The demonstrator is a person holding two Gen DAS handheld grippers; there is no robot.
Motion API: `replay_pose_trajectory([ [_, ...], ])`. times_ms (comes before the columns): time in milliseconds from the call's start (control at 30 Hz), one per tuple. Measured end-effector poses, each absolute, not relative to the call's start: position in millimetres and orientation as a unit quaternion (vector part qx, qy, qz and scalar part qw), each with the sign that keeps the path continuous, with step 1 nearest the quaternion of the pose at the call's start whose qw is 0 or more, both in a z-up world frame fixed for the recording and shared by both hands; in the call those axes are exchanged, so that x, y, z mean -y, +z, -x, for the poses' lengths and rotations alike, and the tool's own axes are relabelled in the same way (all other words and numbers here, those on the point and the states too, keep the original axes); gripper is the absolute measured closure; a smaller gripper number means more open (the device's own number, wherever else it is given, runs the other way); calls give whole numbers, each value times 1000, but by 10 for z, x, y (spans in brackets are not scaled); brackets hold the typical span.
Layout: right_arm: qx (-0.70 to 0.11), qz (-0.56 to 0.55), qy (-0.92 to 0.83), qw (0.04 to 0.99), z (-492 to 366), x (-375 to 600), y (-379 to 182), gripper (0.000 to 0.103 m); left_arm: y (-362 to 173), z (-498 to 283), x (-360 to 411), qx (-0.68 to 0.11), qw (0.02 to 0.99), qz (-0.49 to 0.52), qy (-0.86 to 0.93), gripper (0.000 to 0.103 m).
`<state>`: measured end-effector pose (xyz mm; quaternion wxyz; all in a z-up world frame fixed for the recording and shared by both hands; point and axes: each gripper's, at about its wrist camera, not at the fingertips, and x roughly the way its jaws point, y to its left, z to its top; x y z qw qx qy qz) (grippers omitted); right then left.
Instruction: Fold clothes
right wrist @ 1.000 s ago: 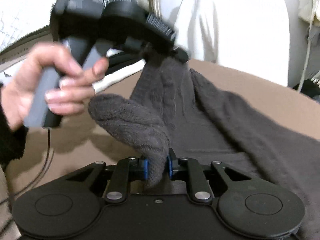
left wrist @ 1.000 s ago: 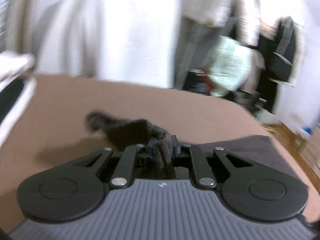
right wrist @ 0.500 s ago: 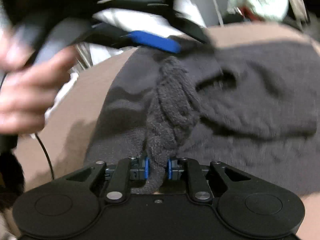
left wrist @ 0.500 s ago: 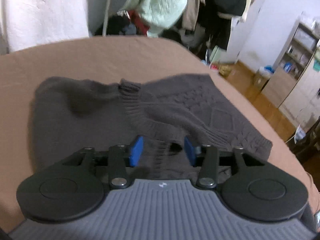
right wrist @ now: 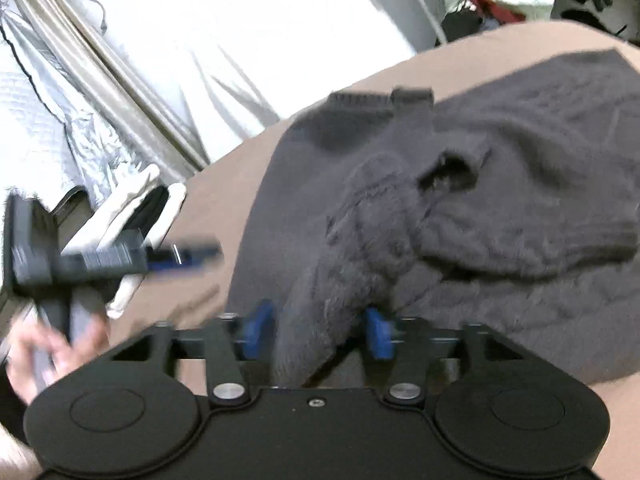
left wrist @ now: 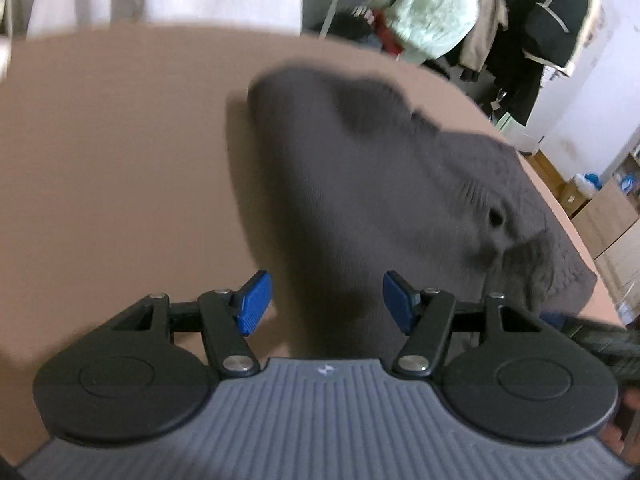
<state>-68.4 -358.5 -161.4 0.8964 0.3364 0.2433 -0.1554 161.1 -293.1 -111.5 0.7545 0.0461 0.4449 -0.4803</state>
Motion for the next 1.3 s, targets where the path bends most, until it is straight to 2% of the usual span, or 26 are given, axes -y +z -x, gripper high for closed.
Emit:
replay_pose_trajectory([
  [33,-238,-342,-170,893,693,3615,-1602,20,-1211,-1617,2924,-455,749,-38,-481,42],
  [100,-228,-369,-175,884,704,3710,-1651,20,-1323,-1657,2917,-463,740,-24,-487,42],
  [133,-225,-390,-160,878,691,3783,-1715,24,-1341,-1675,2911,-465,737,-21,-490,42],
  [167,-223,-399,-154,876,681,3822,-1746,56,-1351,-1697,2895,-465,736,-14,-492,42],
  [200,-223,-398,-156,876,672,3834,-1750,82,-1351,-1713,2866,-466,736,-8,-491,42],
  [233,-223,-397,-158,876,664,3846,-1754,86,-1352,-1712,2837,-468,736,-3,-489,42],
  [300,-216,-366,-154,892,679,3796,-1689,87,-1345,-1703,2788,-470,737,1,-486,42],
  [400,-203,-233,-133,942,795,3511,-1419,86,-1299,-1633,2825,-453,749,-29,-483,42],
  [533,-303,-232,-195,904,782,3599,-1758,81,-1298,-1576,2792,-457,743,-48,-487,42],
  [633,-284,-275,-216,893,834,3629,-1866,79,-1366,-1586,2714,-471,730,-33,-494,42],
  [700,-289,-260,-219,895,789,3615,-1822,79,-1404,-1628,2709,-481,719,-10,-501,42],
  [800,-281,-261,-225,895,761,3646,-1716,78,-1559,-1689,2718,-524,672,55,-521,30],
  [833,-274,-284,-226,890,777,3700,-1698,73,-1630,-1693,2725,-539,654,72,-525,23],
  [867,-270,-294,-231,887,795,3747,-1657,62,-1696,-1687,2740,-553,642,80,-525,23],
  [933,-266,-283,-246,888,840,3812,-1526,56,-1710,-1625,2765,-556,634,74,-532,23],
  [1067,-264,-199,-245,912,945,3881,-1165,55,-1688,-1465,2817,-547,640,46,-538,22],
  [1167,-264,-167,-177,933,1075,3644,-1075,52,-1698,-1367,2865,-538,651,36,-534,19],
  [1200,-274,-154,-151,937,1071,3512,-1121,50,-1687,-1349,2885,-536,651,33,-536,25],
  [1233,-285,-141,-124,940,1066,3380,-1167,49,-1657,-1362,2883,-538,647,38,-538,60],
  [1267,-300,-116,-103,941,1019,3220,-1238,47,-1607,-1401,2847,-546,641,54,-537,76],
  [1300,-317,-79,-88,941,931,3046,-1331,46,-1558,-1440,2812,-553,634,71,-536,78],
])
